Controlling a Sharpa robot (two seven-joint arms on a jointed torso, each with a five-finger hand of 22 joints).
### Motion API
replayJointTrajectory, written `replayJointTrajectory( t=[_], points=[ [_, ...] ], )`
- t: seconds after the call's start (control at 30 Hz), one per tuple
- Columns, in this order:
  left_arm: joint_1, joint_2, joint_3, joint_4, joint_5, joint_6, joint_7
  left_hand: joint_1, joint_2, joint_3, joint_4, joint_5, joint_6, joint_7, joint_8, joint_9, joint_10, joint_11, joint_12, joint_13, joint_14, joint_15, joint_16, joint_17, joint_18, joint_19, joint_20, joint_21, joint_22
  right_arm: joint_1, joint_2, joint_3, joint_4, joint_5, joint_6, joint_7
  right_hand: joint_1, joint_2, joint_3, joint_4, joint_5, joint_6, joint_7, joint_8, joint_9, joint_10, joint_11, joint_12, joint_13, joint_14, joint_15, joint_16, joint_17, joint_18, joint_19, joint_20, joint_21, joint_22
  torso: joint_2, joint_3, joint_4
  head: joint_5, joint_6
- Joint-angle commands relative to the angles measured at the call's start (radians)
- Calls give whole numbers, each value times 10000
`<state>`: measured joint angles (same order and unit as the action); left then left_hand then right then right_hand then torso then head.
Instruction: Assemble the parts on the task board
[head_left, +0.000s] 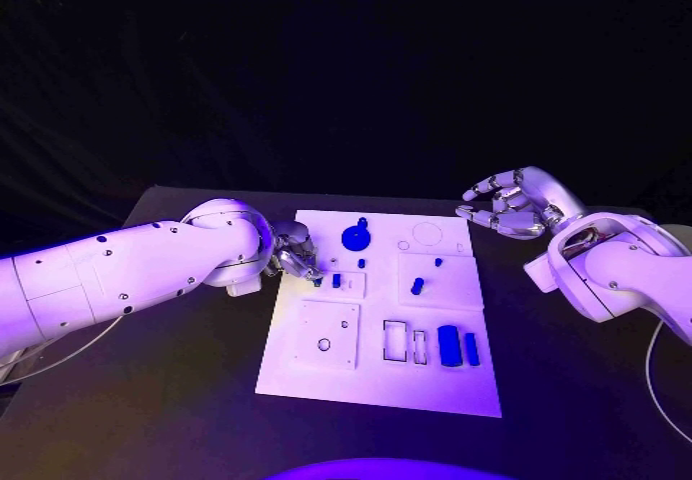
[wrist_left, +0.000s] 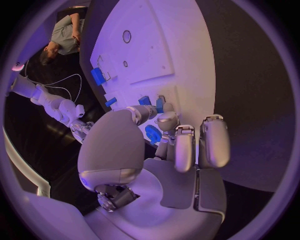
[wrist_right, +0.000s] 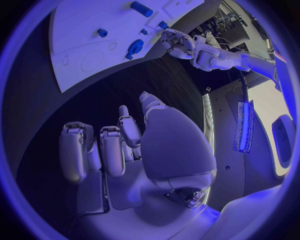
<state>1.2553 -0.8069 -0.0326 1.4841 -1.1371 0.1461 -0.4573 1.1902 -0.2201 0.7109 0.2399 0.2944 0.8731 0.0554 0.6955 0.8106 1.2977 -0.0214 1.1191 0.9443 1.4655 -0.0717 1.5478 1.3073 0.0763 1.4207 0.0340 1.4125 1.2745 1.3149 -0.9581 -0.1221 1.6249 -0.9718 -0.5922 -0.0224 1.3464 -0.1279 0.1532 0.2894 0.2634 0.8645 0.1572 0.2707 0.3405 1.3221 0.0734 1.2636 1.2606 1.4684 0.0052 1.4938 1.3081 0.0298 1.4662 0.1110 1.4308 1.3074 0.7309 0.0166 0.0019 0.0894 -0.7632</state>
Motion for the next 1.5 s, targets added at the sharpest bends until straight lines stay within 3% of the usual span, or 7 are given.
replayJointTrajectory(
  t=[0.03, 1.5],
  points=[
    [-24, -6, -15, 10, -138, 127, -175, -111, 24, 2060, -1975, 48, 91, 13, 60, 3, 94, 9, 73, 17, 975, -67, 64, 2363, -119, 74, -22, 69, 16, -8, -2, 0, 12, -52, 52, 67, -82, 55, -28, -14, 49, -43, -7, 36, -14, -66, -14, -32, -11, 586, -71, -51, 722, 64, 256, -69, -61, 1831, -1, 1, 1, -5, -21],
    [-25, -11, -14, 75, -23, 520, -222, -296, -135, 2192, -2073, 378, 213, -30, 134, 15, 231, -31, 189, 166, 993, -97, 104, 2426, -132, 104, -50, 111, 85, -26, -13, 0, 1, -126, 49, 62, -87, 53, -30, -15, 64, -50, -10, 59, -17, -67, -17, -35, -16, 584, -74, -62, 707, 64, 260, -73, -63, 1833, -3, 12, -3, 8, -105]
  ],
)
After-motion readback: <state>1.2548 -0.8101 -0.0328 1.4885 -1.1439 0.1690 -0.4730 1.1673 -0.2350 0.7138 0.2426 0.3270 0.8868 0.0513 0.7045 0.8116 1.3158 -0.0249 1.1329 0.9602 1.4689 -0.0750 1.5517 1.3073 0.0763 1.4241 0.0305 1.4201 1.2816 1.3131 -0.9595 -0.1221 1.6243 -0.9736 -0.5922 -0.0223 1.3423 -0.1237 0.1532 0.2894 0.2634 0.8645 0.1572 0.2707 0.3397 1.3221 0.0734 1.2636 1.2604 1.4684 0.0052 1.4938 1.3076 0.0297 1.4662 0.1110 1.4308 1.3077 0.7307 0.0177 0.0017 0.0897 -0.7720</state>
